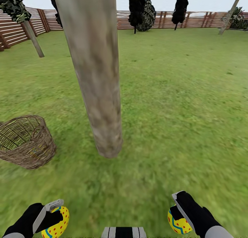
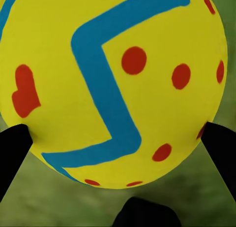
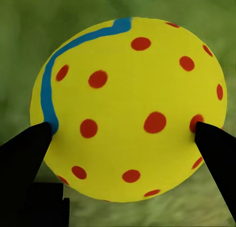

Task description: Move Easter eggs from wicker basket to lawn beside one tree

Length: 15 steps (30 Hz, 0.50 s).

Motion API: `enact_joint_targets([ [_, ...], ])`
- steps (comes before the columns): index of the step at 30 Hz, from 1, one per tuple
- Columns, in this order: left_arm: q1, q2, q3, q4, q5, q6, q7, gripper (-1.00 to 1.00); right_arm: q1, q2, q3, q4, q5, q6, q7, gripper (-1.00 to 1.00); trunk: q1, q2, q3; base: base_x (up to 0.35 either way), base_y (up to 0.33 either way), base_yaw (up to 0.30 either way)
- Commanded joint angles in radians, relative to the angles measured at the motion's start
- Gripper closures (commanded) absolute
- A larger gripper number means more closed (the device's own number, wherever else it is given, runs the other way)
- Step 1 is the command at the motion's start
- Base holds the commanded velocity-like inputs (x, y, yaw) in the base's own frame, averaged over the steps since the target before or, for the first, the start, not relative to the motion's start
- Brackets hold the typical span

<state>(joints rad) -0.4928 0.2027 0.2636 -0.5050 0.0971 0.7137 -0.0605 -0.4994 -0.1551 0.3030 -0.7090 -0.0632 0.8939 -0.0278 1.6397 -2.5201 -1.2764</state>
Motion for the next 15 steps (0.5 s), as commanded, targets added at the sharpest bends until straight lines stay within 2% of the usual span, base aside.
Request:
enact_joint_targets([
  [1,0.000,0.000,0.003,-0.001,0.007,0.006,0.001,1.00,-0.001,-0.001,0.005,-0.001,-0.006,0.004,-0.003,1.00,0.000,-0.001,-0.005,0.000,0.000,0.000],
  [5,0.000,0.000,0.002,-0.001,0.006,0.006,0.001,1.00,-0.001,-0.001,0.005,0.000,-0.006,0.004,-0.003,1.00,0.002,-0.002,-0.020,0.000,0.000,0.000],
  [15,0.000,-0.002,0.003,-0.001,0.007,0.004,0.002,1.00,-0.001,-0.001,0.005,0.000,-0.006,0.003,-0.004,1.00,0.002,-0.002,-0.020,0.000,0.000,0.000],
])
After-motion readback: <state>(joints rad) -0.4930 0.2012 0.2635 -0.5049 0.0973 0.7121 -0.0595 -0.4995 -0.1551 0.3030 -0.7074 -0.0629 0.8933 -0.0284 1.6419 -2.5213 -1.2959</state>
